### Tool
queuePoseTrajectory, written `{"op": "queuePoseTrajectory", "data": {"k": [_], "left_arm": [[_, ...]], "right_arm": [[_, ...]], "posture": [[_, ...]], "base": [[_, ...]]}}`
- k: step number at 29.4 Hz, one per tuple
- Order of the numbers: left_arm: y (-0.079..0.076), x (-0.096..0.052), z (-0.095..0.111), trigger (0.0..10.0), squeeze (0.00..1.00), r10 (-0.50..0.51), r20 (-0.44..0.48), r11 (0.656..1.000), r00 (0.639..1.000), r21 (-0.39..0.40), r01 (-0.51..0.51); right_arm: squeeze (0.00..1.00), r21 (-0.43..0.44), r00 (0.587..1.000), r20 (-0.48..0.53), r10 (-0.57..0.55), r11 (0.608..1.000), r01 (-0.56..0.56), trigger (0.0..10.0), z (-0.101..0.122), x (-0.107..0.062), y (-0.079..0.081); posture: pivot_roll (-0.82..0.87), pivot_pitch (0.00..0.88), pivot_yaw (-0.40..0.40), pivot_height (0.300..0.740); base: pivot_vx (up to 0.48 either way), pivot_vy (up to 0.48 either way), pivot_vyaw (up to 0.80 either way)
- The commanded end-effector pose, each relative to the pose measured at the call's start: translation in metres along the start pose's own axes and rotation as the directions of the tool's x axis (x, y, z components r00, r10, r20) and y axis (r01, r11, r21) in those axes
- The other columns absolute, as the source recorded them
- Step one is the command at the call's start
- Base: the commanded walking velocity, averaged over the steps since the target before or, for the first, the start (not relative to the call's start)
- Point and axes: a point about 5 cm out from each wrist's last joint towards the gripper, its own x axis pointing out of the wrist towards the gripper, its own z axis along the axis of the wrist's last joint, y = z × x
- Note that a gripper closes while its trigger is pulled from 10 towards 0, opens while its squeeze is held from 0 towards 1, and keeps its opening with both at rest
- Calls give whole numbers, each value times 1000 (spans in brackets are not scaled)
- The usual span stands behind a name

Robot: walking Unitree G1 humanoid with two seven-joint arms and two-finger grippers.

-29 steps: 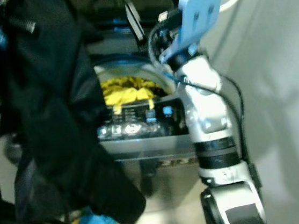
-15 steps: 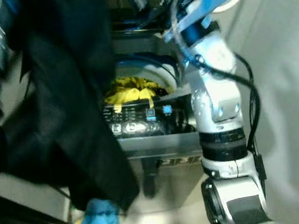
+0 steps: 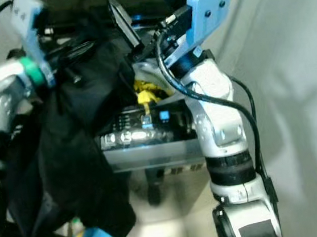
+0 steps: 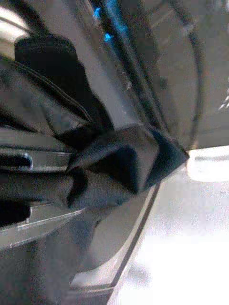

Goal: Clothes washing

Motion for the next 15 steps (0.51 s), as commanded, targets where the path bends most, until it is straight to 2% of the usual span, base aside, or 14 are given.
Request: {"op": "queuePoseTrajectory", "data": {"k": [1, 2, 4, 6, 10, 12, 13, 14, 15], "left_arm": [[-12, -8, 9, 10000, 1000, -66, 30, 998, 997, 1, 66], [-17, -16, 11, 10000, 1000, -88, 41, 996, 995, 3, 88], [-17, -16, 11, 10000, 1000, -88, 41, 996, 995, 3, 88], [-28, -29, 22, 10000, 1000, -134, 92, 991, 987, 39, 131], [-29, -36, 27, 10000, 1000, -106, 102, 992, 989, 73, 99], [-27, -39, 24, 10000, 1000, -48, 83, 997, 995, 68, 42], [-25, -40, 23, 10000, 1000, -17, 75, 998, 997, 67, 11], [-25, -40, 23, 10000, 1000, -17, 75, 998, 997, 67, 11], [-24, -40, 22, 10000, 1000, 1, 72, 998, 997, 67, -6]], "right_arm": [[0, 13, 1000, 0, 20, 1000, -20, 10000, 0, 0, 6], [0, 22, 999, -6, 34, 999, -34, 10000, -2, 0, 8], [0, 22, 999, -6, 34, 999, -34, 10000, -2, 0, 8], [0, 58, 995, -26, 97, 994, -96, 10000, -5, -1, 17], [0, 91, 986, -43, 162, 983, -158, 10000, -8, -4, 25], [0, 157, 963, -51, 263, 955, -252, 10000, -9, -8, 36], [0, 205, 941, -44, 336, 925, -320, 10000, -7, -12, 41], [0, 205, 941, -44, 336, 925, -320, 10000, -7, -12, 41], [0, 236, 923, -36, 382, 901, -364, 10000, -5, -15, 45]], "posture": [[91, 99, 46, 740], [92, 99, 46, 740], [92, 99, 46, 740], [94, 100, 42, 740], [100, 100, 39, 740], [102, 100, 39, 740], [99, 100, 41, 740], [99, 100, 41, 740], [99, 100, 41, 740]], "base": [[0, 0, 0], [0, 0, 0], [0, 0, 0], [0, 0, 0], [0, 0, 0], [0, 0, 0], [0, 0, 0], [0, 0, 0], [0, 0, 0]]}}
